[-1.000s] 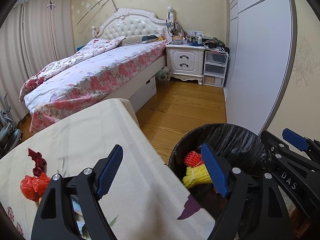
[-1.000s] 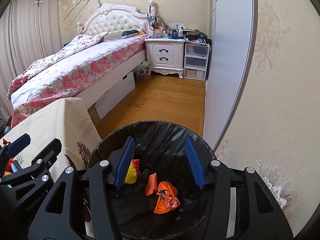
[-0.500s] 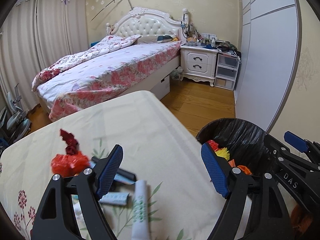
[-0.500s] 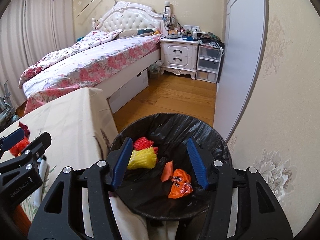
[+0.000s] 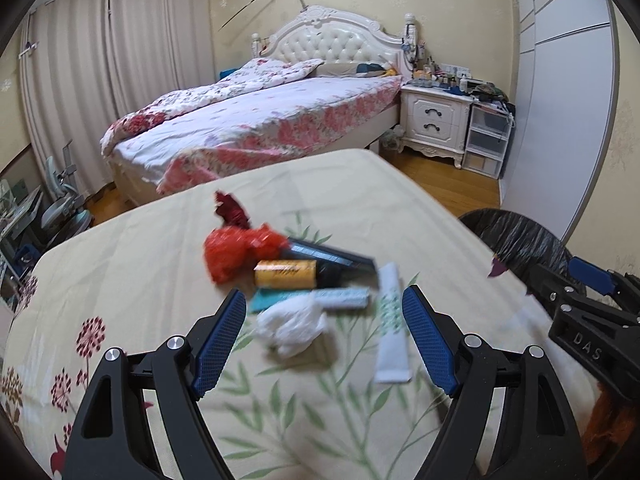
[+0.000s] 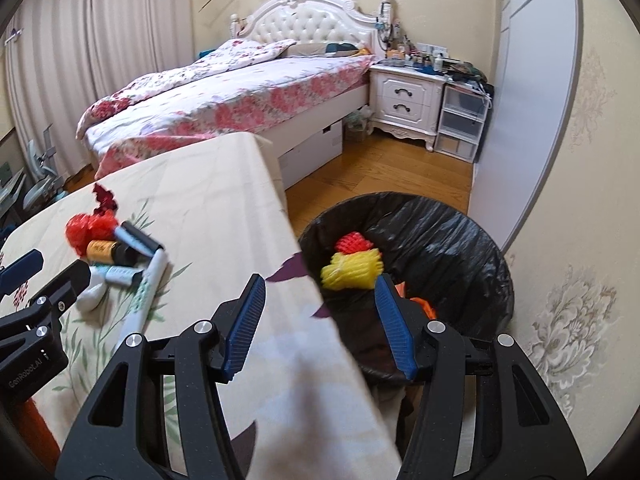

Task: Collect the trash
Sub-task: 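Return to the table and grasp the white tissue with the left gripper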

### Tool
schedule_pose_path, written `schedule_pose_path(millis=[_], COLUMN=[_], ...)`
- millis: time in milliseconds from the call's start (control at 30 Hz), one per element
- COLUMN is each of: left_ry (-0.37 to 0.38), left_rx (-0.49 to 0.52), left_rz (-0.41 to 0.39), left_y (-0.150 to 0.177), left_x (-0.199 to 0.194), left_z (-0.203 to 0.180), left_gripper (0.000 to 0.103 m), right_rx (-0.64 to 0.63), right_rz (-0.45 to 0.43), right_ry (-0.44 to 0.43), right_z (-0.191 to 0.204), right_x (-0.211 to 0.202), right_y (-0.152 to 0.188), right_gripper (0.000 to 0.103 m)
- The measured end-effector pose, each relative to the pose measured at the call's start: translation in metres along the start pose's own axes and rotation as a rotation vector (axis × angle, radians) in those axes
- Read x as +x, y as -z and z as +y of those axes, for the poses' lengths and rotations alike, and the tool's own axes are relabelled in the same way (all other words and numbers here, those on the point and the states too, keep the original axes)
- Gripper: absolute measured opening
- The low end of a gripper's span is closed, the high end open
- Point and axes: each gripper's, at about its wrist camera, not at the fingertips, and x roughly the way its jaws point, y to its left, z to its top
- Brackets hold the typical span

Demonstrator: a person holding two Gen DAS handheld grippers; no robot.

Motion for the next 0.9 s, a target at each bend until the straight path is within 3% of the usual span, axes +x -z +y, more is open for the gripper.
schedule_pose_path(millis=[167, 533, 700, 767, 900], left_ry=[-0.025, -0.018, 0.020, 0.050, 0.068], left_rx=[-0.020, -0.038, -0.030, -0.028, -0.027], left_rz=[0.035, 0.069, 0.105, 0.115, 0.105], left_y=[0.014, 0.009, 0.010, 0.011, 0.014], left_x=[0.005, 0.031, 0.040, 0.041, 0.035], left_z=[0.016, 0.029, 0.031, 0.033, 0.033], left_gripper=[0.078, 0.078, 0.060, 0.045, 0.036], right_rx=[-0.031, -0.069, -0.078, -0.081, -0.091], right_rz=[0.019, 0.036, 0.041, 0.043, 0.045], right_ry=[-0.023, -0.066, -0.076, -0.080, -0.089], right_z=[0.018, 0.046, 0.053, 0.056, 0.063], right_x=[0.001, 0.013, 0.018, 0.020, 0.021], right_y=[0.008, 0.002, -0.003, -0.004, -0.005], right_gripper=[0.056, 0.056, 0.056, 0.056, 0.056])
